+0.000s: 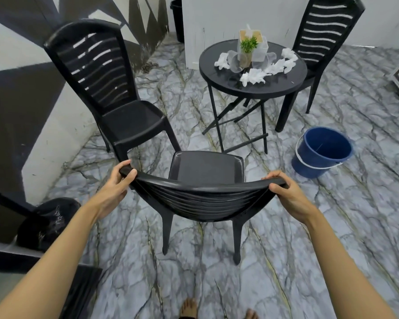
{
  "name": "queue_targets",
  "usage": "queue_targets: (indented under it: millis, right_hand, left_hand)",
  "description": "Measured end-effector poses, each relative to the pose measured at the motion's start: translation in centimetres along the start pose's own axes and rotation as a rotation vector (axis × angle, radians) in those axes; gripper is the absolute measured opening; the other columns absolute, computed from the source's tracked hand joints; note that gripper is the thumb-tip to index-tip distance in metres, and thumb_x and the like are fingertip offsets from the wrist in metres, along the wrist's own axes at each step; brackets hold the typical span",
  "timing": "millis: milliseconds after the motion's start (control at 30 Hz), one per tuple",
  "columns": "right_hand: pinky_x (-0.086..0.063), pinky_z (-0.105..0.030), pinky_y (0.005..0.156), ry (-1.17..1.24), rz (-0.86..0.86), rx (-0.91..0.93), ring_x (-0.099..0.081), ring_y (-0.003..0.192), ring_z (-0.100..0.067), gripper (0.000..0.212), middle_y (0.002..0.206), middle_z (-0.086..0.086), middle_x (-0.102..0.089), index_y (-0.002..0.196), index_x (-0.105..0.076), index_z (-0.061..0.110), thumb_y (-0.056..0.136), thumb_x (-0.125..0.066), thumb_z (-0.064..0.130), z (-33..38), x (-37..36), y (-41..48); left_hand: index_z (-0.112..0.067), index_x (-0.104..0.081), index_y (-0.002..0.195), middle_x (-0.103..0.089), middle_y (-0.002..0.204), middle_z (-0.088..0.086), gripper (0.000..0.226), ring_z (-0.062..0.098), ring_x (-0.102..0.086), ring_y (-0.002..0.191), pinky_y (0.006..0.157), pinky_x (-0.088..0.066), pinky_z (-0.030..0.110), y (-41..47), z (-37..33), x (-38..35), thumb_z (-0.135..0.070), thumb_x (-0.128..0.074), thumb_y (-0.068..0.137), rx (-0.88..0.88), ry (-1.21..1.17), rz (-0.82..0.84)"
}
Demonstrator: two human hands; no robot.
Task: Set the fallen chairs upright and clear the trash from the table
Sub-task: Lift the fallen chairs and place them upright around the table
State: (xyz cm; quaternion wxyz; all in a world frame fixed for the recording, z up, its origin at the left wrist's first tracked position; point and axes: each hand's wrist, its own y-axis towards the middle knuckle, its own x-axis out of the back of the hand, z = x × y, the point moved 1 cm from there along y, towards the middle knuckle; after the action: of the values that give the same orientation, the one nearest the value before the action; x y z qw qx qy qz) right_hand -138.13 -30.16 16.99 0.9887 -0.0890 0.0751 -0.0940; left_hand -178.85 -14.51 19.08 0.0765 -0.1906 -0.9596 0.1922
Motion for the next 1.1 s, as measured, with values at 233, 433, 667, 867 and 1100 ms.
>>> queue_targets:
  millis: [233, 433, 667, 867, 1100]
  right_hand:
    - [-0.048, -0.019, 0.071, 0.030, -0.021, -0.064, -0.060, 0.075, -0.011, 0.017, 0.085, -0.004, -0.060, 0.084, -0.057, 0.014, 0.069, -0.066, 0.015, -0.2, 3.0, -3.4]
    - [-0.043, -0.026, 0.077, 0.033, -0.117, -0.079, -0.056, 0.081, -0.018, 0.015, 0.087, -0.008, -0.060, 0.082, -0.058, 0.014, 0.068, -0.064, 0.012, -0.3, 8.2, -6.9]
    - [-0.041, -0.028, 0.082, 0.041, -0.215, -0.080, -0.055, 0.084, -0.020, 0.015, 0.087, -0.006, -0.062, 0.082, -0.056, 0.011, 0.068, -0.061, 0.009, 0.7, 14.5, -9.1]
    - [-0.041, -0.027, 0.084, -0.003, -0.283, -0.051, -0.054, 0.090, -0.015, 0.022, 0.097, -0.001, -0.058, 0.090, -0.057, 0.018, 0.070, -0.064, 0.020, 0.7, 17.7, -9.9]
    - [-0.038, -0.025, 0.075, 0.076, -0.293, 0.047, -0.053, 0.079, -0.006, 0.028, 0.088, 0.003, -0.054, 0.102, -0.047, 0.011, 0.078, -0.055, 0.024, -0.1, 18.0, -8.3]
  left_hand:
    - [-0.050, -0.052, 0.109, -0.052, 0.112, -0.013, 0.043, 0.002, -0.051, 0.105, 0.095, -0.035, 0.024, -2.2, 1.5, -3.9, -0.038, -0.065, 0.070, -0.032, -0.155, -0.021]
    - [-0.047, -0.057, 0.109, -0.058, 0.098, -0.013, 0.040, -0.003, -0.059, 0.093, 0.085, -0.041, 0.022, -1.6, 1.3, -9.5, -0.036, -0.067, 0.071, -0.042, -0.203, 0.035]
    - [-0.037, -0.059, 0.111, -0.060, 0.091, -0.012, 0.041, -0.006, -0.065, 0.078, 0.076, -0.048, 0.017, 0.4, -0.6, -16.4, -0.026, -0.069, 0.072, -0.056, -0.191, 0.130]
    - [-0.023, -0.055, 0.114, -0.056, 0.092, -0.005, 0.031, 0.001, -0.061, 0.081, 0.076, -0.048, 0.015, 3.2, -3.1, -21.6, -0.004, -0.053, 0.090, -0.097, -0.215, 0.103]
    - [-0.025, -0.056, 0.113, -0.055, 0.089, -0.008, 0.028, 0.002, -0.057, 0.083, 0.081, -0.047, 0.017, 5.6, -4.0, -23.0, -0.007, -0.049, 0.092, -0.150, -0.296, 0.065]
